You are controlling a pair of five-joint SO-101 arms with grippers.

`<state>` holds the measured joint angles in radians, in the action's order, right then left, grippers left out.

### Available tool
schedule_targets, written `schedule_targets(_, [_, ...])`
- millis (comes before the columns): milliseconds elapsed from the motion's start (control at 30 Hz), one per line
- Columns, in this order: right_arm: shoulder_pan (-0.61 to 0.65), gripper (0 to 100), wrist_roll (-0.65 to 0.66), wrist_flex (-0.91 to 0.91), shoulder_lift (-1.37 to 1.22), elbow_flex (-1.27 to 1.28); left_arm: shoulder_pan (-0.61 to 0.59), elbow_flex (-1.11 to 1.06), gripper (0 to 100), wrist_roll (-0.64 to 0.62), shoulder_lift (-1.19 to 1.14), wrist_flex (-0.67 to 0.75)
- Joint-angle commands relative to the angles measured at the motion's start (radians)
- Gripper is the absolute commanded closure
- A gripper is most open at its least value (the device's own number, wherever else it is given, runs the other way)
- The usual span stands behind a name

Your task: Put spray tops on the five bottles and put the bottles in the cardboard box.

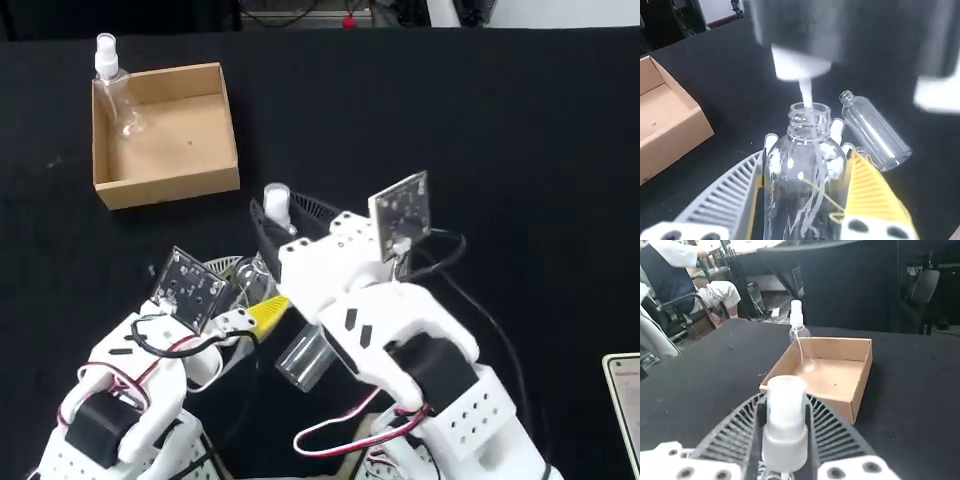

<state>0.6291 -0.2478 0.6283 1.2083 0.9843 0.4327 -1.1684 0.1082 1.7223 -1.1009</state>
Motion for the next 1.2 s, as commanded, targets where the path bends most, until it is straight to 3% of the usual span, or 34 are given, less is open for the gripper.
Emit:
schedule_targets(0, [0.008, 98.7, 0.011, -0.009, 0.042, 0.016, -0.005, 0.015, 81, 0.005, 0.005, 0.003])
schedule_targets(267, [0.08, 98.7, 0.015, -0.009, 0.153, 0.093, -0.005, 0.015, 81, 0.005, 0.005, 0.003])
schedule_targets(500, [0.106, 98.7, 0.095, -0.009, 0.188, 0.133, -0.01, 0.018, 81, 0.005, 0.005, 0.003])
schedule_targets(600, [0.104, 98.7, 0.095, -0.014, 0.185, 0.134, -0.062, 0.022, 81, 0.005, 0.006, 0.005])
schedule_targets(1033, [0.106, 98.7, 0.1, -0.008, -0.039, 0.008, -0.085, -0.002, 81, 0.003, 0.101, -0.003])
schedule_targets(1167, [0.121, 98.8, 0.189, 0.066, -0.045, -0.064, -0.082, -0.01, 81, 0.003, 0.101, 0.002])
